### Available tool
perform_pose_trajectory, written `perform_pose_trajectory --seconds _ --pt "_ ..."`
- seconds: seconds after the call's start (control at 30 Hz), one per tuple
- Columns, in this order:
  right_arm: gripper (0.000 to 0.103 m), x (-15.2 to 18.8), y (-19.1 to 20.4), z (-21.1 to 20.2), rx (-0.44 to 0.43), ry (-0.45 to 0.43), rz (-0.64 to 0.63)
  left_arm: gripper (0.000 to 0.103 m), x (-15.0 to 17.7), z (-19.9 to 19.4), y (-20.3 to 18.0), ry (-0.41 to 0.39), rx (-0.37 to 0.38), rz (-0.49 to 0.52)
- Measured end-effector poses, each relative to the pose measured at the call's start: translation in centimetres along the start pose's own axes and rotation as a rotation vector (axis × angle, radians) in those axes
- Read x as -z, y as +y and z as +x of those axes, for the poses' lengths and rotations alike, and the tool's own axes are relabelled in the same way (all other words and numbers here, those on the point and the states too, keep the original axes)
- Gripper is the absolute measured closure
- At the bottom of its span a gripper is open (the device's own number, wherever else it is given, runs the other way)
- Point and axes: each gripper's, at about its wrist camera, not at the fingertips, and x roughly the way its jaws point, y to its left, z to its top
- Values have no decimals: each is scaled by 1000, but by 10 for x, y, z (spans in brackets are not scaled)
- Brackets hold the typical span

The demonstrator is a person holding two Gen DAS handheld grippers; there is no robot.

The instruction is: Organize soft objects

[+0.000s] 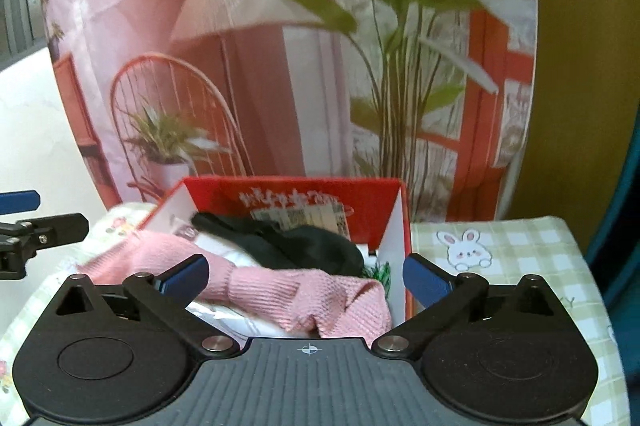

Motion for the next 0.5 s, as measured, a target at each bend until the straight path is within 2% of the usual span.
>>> perform_pose_trajectory --seconds 0.1,0.23,0.37,0.5 --pt "0 -8 12 -30 -7 -51 -8 0 -6 -33 -2 -64 -28 16" --pt "0 -19 31 -71 -11 -107 -37 0 -17 -78 2 -115 -23 -17" --pt "0 -31 50 -116 20 -174 -63 0 -26 -123 5 -182 -47 -32" --pt "0 -41 60 -155 7 -228 -64 0 -32 -163 7 -237 -65 -40"
